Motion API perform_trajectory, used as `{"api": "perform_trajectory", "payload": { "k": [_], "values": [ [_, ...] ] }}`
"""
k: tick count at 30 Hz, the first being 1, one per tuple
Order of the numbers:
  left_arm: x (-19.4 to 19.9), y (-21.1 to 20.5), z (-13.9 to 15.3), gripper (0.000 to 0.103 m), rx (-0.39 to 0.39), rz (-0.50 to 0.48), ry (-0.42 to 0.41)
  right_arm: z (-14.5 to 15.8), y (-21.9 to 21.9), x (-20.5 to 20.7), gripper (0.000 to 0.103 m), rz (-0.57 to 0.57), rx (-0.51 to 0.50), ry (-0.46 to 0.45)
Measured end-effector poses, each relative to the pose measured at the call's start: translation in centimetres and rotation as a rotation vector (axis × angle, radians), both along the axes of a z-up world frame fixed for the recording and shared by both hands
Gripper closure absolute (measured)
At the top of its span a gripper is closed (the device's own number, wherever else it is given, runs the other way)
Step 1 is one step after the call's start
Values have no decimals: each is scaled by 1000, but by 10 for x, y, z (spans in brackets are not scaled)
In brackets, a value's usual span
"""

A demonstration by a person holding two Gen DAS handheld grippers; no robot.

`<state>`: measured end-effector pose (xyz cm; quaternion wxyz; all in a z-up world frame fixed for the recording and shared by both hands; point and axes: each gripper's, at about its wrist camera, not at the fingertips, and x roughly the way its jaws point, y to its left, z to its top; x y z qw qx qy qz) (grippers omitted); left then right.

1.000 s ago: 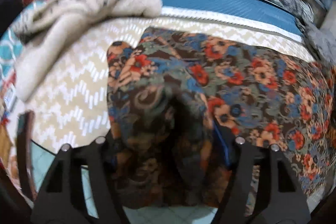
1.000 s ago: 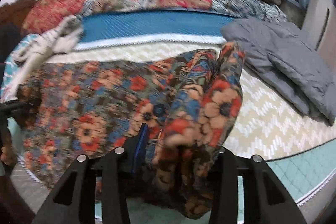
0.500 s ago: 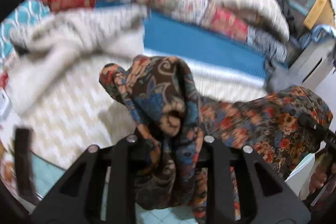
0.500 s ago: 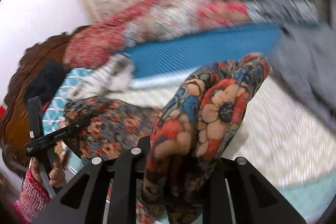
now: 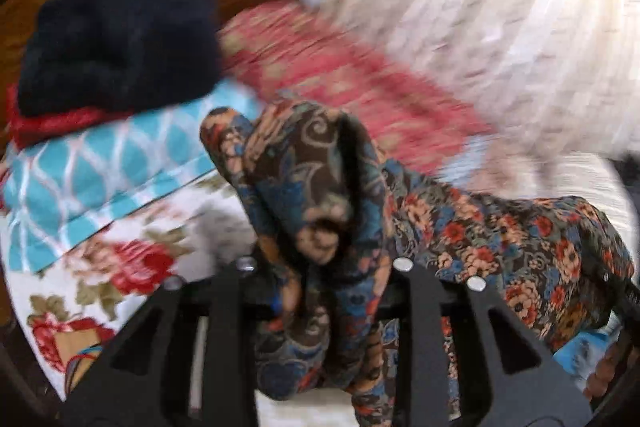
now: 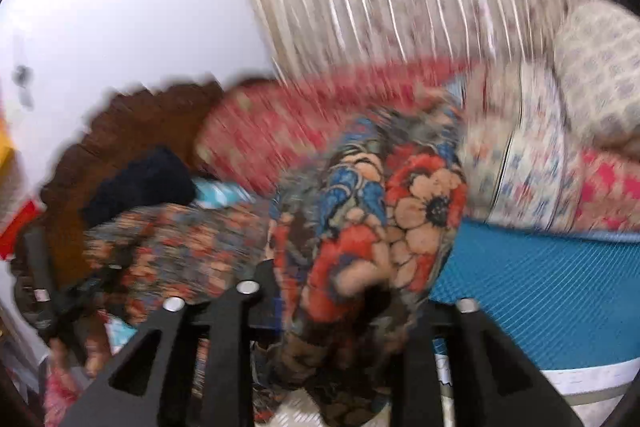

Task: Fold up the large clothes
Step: 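Carry the folded garment onto the pillows and release both tools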

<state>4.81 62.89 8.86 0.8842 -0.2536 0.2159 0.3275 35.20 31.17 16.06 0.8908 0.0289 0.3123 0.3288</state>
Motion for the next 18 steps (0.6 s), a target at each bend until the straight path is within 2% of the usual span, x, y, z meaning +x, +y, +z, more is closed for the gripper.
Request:
{"api": "perform_trajectory", "payload": {
  "k": [1, 4, 5, 6, 7, 9, 11, 13, 15, 18],
  "values": [
    [16, 18, -30, 59, -40, 48, 94, -35, 23, 24, 60, -34, -75, 70],
    [55, 49, -129, 59, -187, 66, 465, -123, 49, 61, 61, -120, -300, 285],
    [58, 51, -149, 59, -212, 58, 509, -149, 48, 69, 61, -182, -355, 358],
    [55, 50, -154, 57, -218, 52, 483, -158, 43, 71, 61, -202, -339, 390],
    [48, 45, -152, 54, -196, 64, 443, -162, 28, 69, 61, -206, -248, 403],
    [38, 41, -142, 53, -177, 66, 397, -154, 3, 64, 62, -205, -130, 375],
    [17, 34, -123, 52, -179, 91, 305, -138, -22, 56, 64, -224, -46, 336],
    [-9, 21, -102, 51, -169, 138, 217, -128, -48, 43, 65, -265, -8, 306],
    [-35, -7, -86, 51, -134, 143, 172, -122, -72, 21, 65, -266, 4, 299],
    [-54, -59, -78, 50, -61, 87, 195, -121, -94, -21, 65, -215, -46, 255]
  ]
}}
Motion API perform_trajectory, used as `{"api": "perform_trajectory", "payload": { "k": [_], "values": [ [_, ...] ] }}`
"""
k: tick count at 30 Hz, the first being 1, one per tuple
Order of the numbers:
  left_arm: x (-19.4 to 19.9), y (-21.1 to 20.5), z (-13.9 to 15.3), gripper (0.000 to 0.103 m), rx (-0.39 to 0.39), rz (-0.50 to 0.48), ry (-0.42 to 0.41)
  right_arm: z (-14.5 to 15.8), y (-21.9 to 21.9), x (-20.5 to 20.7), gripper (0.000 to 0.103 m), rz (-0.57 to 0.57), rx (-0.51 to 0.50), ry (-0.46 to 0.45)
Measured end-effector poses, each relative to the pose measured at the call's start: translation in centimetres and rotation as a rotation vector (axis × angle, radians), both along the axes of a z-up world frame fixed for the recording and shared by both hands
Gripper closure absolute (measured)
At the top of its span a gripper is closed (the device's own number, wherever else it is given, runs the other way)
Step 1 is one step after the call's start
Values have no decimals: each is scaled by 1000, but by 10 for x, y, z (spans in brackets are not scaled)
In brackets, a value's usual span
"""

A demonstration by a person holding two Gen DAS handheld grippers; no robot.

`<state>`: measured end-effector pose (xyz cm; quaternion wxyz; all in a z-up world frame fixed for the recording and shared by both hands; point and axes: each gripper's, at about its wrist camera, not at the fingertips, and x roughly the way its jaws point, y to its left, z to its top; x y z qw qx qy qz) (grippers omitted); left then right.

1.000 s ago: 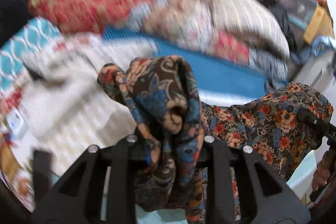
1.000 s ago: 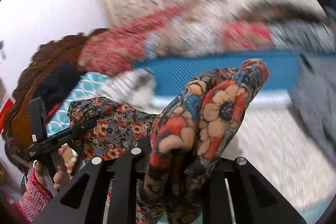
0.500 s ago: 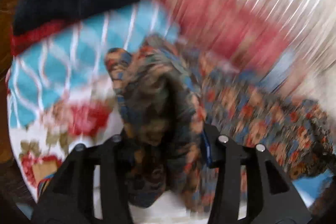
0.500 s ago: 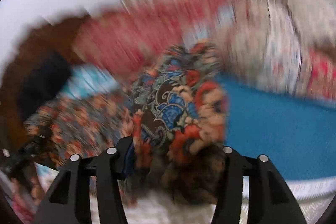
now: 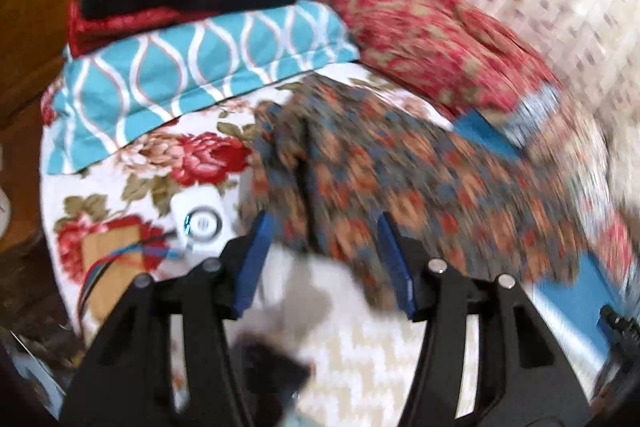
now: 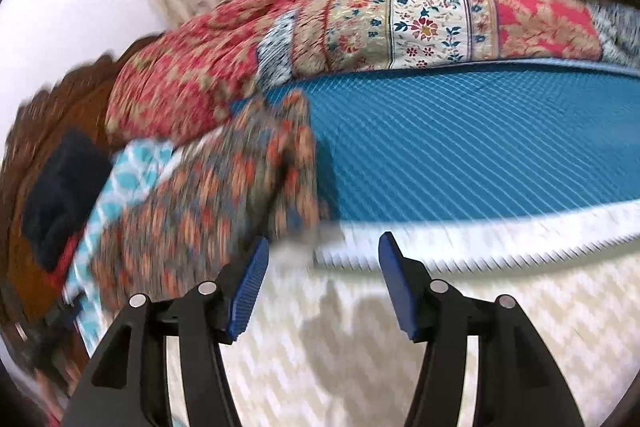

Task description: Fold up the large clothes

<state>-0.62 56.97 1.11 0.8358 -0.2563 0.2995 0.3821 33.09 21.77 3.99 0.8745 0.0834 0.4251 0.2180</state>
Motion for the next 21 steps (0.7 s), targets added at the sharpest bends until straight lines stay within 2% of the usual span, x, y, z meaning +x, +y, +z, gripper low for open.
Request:
{"api": "perform_trajectory", "payload": {
  "k": [3, 8, 10, 12, 16, 21],
  "values": [
    [-15, -76, -5, 48, 36, -109, 63, -4, -16, -69, 65, 71, -40, -37],
    [-36, -172, -11, 45, 69, -252, 145, -18, -41, -182, 67, 110, -91, -80],
    [-44, -208, -7, 35, 101, -315, 156, -20, -53, -216, 68, 113, -108, -68],
    [-53, -236, -1, 23, 135, -352, 157, -20, -63, -238, 69, 107, -111, -62],
    [-73, -279, 14, 10, 203, -376, 149, -22, -83, -276, 69, 92, -67, -20],
    [-95, -301, 25, 10, 213, -361, 164, -28, -92, -298, 69, 99, -29, 61]
  ]
}}
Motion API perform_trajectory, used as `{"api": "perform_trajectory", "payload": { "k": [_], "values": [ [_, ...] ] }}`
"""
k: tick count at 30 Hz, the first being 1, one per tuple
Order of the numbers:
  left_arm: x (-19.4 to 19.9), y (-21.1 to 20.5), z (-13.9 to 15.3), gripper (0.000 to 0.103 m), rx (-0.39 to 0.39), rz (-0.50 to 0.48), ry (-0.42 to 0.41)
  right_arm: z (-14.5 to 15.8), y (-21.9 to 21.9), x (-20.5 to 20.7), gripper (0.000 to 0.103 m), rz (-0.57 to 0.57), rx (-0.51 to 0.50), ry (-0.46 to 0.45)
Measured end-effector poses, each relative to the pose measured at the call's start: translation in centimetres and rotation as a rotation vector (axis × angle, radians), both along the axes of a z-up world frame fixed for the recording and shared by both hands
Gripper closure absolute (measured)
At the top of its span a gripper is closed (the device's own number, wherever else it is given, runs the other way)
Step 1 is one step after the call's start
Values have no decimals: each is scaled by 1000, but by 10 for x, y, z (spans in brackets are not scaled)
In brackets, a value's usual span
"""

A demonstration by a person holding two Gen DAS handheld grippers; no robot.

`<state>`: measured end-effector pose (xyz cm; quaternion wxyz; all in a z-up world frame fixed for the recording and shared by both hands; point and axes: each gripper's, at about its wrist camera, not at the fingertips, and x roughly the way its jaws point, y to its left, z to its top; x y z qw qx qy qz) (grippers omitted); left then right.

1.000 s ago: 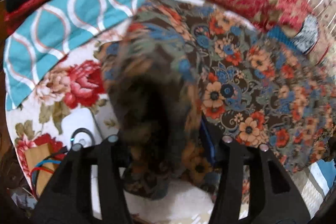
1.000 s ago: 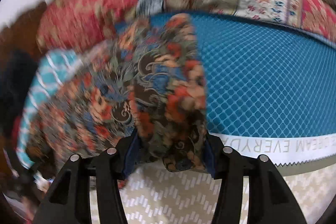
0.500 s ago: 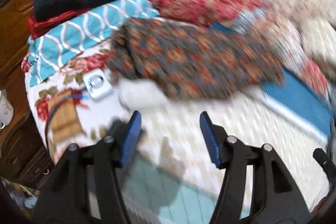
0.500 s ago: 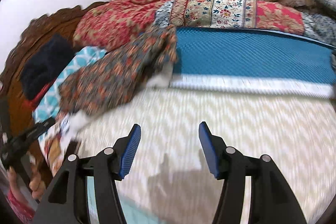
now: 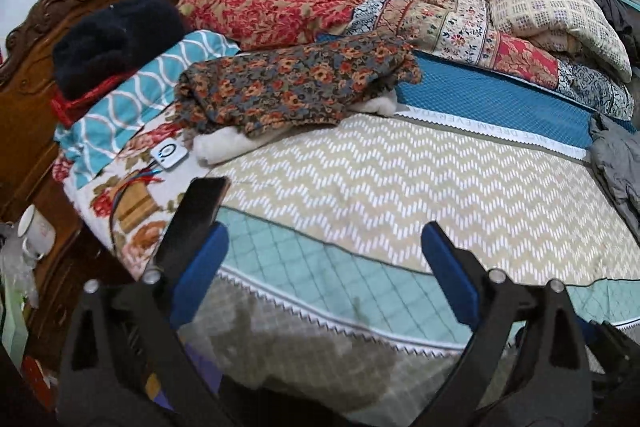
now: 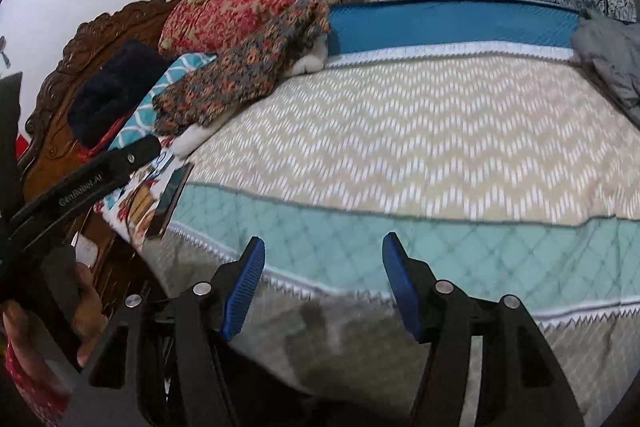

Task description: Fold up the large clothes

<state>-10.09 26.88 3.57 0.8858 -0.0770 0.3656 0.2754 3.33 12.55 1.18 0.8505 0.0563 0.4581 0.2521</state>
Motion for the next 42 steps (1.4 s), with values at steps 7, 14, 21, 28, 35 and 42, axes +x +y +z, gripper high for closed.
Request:
{"api": "perform_trajectory", "payload": {
  "k": [7, 14, 21, 28, 35, 42],
  "values": [
    [-19, -13, 5, 8, 14, 26, 13, 11, -2, -28, 72, 45, -9, -30],
    [-26, -24, 10, 6, 55, 30, 3, 17, -11, -36, 75, 42, 13, -34],
    [-28, -30, 9, 6, 74, 20, 25, 17, -14, -38, 75, 44, 23, -24],
    [-28, -31, 5, 6, 79, 16, 38, 16, -15, -39, 76, 39, 34, -7],
    [-23, -29, -4, 6, 73, 25, 71, 11, -18, -36, 76, 31, 44, 17],
    [-19, -26, -13, 6, 57, 26, 101, 4, -21, -31, 76, 22, 53, 40]
  ]
}}
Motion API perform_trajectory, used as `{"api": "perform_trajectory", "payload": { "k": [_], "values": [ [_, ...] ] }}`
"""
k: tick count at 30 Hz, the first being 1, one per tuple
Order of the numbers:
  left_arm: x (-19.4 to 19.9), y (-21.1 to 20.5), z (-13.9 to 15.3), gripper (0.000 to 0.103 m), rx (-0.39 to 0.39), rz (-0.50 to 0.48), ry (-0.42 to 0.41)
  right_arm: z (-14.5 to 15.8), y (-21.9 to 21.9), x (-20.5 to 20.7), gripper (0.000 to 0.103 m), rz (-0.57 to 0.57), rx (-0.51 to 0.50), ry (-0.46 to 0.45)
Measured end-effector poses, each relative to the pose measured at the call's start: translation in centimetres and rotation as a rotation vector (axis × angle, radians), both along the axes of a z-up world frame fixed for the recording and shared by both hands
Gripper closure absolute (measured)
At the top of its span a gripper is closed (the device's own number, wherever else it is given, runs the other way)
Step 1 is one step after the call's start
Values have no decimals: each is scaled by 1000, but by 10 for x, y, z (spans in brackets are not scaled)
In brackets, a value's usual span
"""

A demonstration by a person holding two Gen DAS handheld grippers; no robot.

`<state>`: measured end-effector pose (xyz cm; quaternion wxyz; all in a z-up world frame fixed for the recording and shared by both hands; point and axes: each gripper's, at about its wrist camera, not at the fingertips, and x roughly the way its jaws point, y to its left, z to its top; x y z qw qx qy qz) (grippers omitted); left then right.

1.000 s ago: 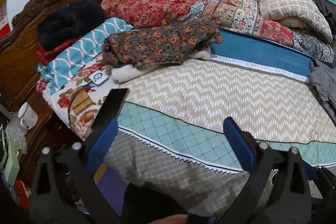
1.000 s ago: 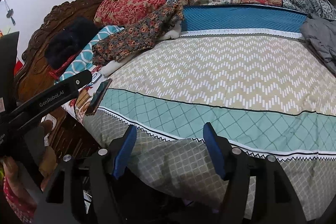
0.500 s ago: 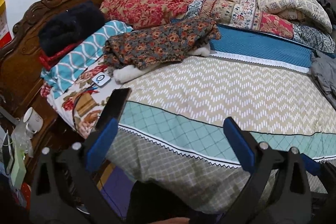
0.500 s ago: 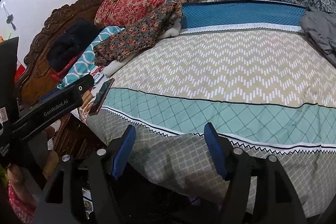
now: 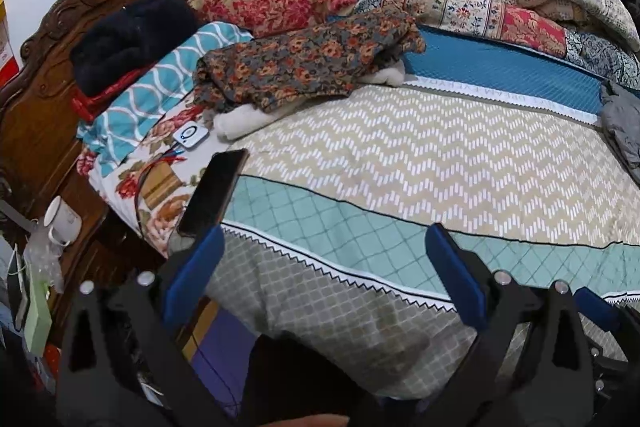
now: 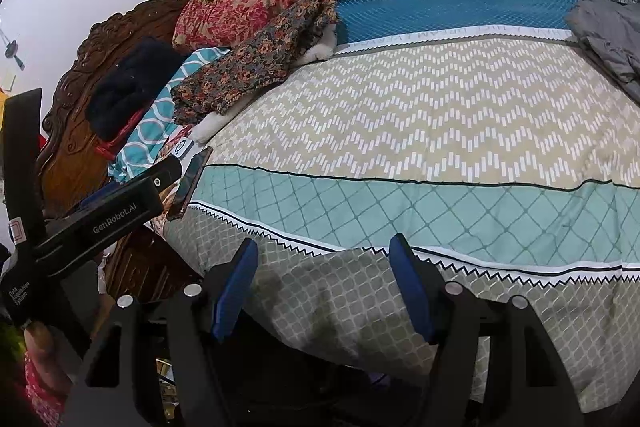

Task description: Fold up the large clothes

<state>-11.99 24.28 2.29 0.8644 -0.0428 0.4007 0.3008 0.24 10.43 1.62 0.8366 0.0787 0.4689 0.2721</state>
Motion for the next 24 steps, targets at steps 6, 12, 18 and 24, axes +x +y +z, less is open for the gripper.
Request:
{"api": "perform_trajectory", "payload": {
  "k": [6, 12, 18, 24],
  "values": [
    [0, 0, -3, 6, -3, -2, 5, -3, 0, 2, 76, -6, 2, 12],
    [1, 0, -5, 6, -2, -8, 6, -6, -1, 2, 76, -11, 2, 24],
    [2, -5, -4, 6, 14, -42, 0, -7, -1, 3, 76, -10, 0, 29],
    [4, -8, -5, 6, -10, -51, 11, -10, -3, 4, 76, -16, 0, 44]
  ]
}}
